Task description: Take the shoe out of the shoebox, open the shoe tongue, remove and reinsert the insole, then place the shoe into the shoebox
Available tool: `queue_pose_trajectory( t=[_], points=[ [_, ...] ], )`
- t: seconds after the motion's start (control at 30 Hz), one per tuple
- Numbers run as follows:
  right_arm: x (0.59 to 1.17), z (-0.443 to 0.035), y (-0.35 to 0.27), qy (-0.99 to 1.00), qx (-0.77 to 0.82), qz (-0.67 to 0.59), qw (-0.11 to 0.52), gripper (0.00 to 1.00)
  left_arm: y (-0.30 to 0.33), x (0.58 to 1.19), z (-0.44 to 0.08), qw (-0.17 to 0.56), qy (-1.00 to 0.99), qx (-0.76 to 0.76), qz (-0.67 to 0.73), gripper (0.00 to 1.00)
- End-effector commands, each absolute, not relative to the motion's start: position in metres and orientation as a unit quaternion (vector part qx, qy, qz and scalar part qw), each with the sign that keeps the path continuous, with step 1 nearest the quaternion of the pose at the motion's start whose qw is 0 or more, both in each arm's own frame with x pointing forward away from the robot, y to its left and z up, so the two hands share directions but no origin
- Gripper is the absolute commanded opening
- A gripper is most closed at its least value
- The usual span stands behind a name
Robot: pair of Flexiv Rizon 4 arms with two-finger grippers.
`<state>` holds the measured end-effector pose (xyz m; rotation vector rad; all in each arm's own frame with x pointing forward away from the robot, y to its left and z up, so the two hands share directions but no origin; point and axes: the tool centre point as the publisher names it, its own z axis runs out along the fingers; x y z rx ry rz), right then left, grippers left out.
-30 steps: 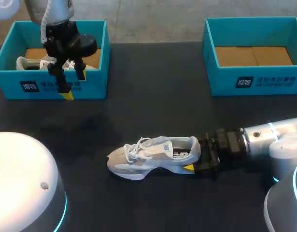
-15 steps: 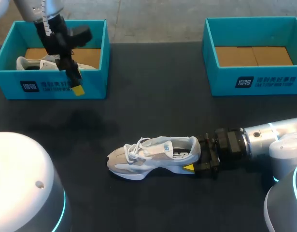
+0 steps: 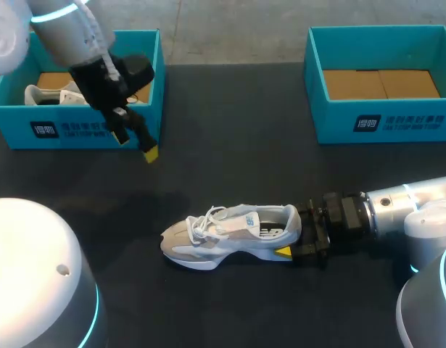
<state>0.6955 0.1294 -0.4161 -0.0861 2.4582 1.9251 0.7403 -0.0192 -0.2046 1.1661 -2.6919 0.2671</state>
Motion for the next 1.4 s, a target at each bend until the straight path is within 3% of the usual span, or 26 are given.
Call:
queue_pose_trajectory(
  t=[0.03, 0.17, 0.6, 0.67, 1.4],
  points=[
    [0.694, -0.417, 0.129, 0.788, -0.027, 0.615, 0.010, 0.00, -0.039, 0.730, -0.220, 0.065, -0.839, 0.537, 0.056, 1.00],
    [0.694, -0.417, 0.129, 0.788, -0.027, 0.615, 0.010, 0.00, -0.066, 0.728, -0.231, 0.080, -0.833, 0.546, 0.035, 1.00],
    [0.694, -0.417, 0.129, 0.788, -0.027, 0.615, 0.010, 0.00, -0.066, 0.728, -0.231, 0.080, -0.833, 0.546, 0.035, 1.00],
    [0.694, -0.417, 0.129, 0.788, -0.027, 0.615, 0.010, 0.00, -0.076, 0.732, -0.240, 0.083, -0.789, 0.608, 0.020, 1.00],
    [0.694, -0.417, 0.129, 0.788, -0.027, 0.615, 0.010, 0.00, -0.144, 0.673, -0.268, 0.061, -0.704, 0.706, -0.044, 1.00]
  ],
)
